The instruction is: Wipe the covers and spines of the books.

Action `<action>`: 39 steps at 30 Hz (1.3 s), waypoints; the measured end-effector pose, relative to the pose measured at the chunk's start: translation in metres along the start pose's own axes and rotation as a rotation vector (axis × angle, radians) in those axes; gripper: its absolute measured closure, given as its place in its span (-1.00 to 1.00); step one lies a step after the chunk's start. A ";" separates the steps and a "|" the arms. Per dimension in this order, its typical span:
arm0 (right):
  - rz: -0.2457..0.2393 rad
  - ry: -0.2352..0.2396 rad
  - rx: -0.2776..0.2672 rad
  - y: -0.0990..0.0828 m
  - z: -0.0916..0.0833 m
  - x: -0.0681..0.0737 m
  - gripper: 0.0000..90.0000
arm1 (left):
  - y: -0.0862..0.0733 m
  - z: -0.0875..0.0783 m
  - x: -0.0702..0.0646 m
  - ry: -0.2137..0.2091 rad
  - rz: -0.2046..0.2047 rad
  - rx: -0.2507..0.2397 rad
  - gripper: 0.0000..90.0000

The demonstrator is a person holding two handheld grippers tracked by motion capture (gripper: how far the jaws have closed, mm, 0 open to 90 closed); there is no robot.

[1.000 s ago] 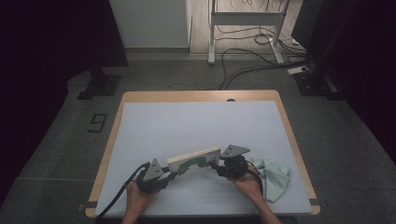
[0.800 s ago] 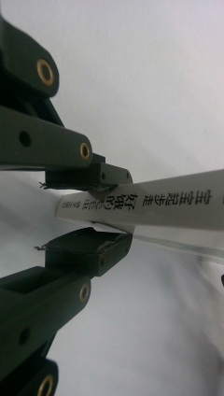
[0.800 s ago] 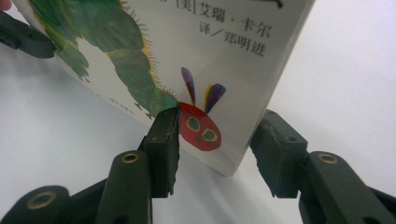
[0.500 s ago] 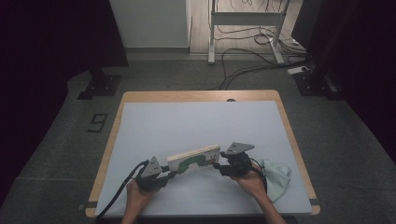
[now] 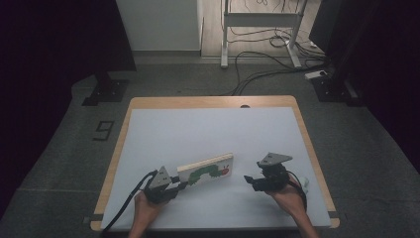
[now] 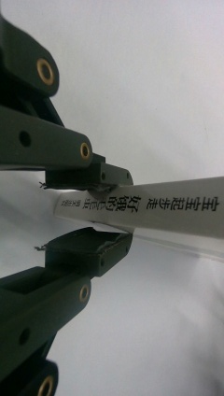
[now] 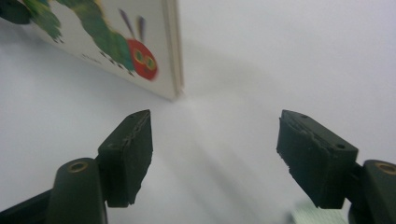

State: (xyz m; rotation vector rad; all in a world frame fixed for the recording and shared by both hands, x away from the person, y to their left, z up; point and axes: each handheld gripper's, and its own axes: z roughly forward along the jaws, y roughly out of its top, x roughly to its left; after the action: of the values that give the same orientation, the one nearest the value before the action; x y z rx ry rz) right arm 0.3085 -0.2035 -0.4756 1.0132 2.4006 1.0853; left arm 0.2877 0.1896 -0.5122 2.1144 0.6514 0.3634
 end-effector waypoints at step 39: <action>0.200 -0.206 0.129 -0.082 -0.033 -0.063 0.49 | -0.004 0.003 0.002 -0.017 -0.014 0.009 0.51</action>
State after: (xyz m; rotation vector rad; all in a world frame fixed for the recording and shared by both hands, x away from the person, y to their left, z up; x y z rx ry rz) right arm 0.2956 -0.3038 -0.5152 1.3630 2.2634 0.8483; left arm 0.2897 0.1906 -0.5169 2.1185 0.6588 0.3354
